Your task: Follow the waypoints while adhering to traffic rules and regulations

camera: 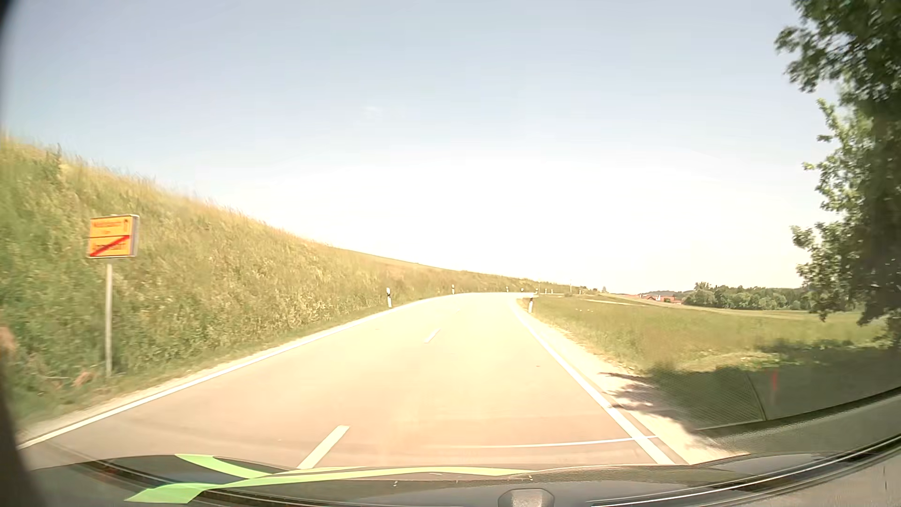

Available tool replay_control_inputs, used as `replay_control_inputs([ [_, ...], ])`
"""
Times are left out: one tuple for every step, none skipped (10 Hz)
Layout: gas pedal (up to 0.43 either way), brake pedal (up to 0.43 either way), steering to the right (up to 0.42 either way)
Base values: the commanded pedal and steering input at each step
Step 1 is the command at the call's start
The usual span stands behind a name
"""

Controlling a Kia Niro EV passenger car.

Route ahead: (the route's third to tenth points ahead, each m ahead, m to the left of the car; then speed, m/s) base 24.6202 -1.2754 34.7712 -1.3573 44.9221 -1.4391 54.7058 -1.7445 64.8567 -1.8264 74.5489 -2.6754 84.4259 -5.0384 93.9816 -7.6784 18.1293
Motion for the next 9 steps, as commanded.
replay_control_inputs([
  [0.35, 0.0, -0.008],
  [0.319, 0.0, -0.006],
  [0.299, 0.0, -0.007],
  [0.299, 0.0, -0.007],
  [0.299, 0.0, -0.006],
  [0.299, 0.0, -0.002],
  [0.299, 0.0, -0.001],
  [0.299, 0.0, 0.001],
  [0.287, 0.0, 0.001],
])
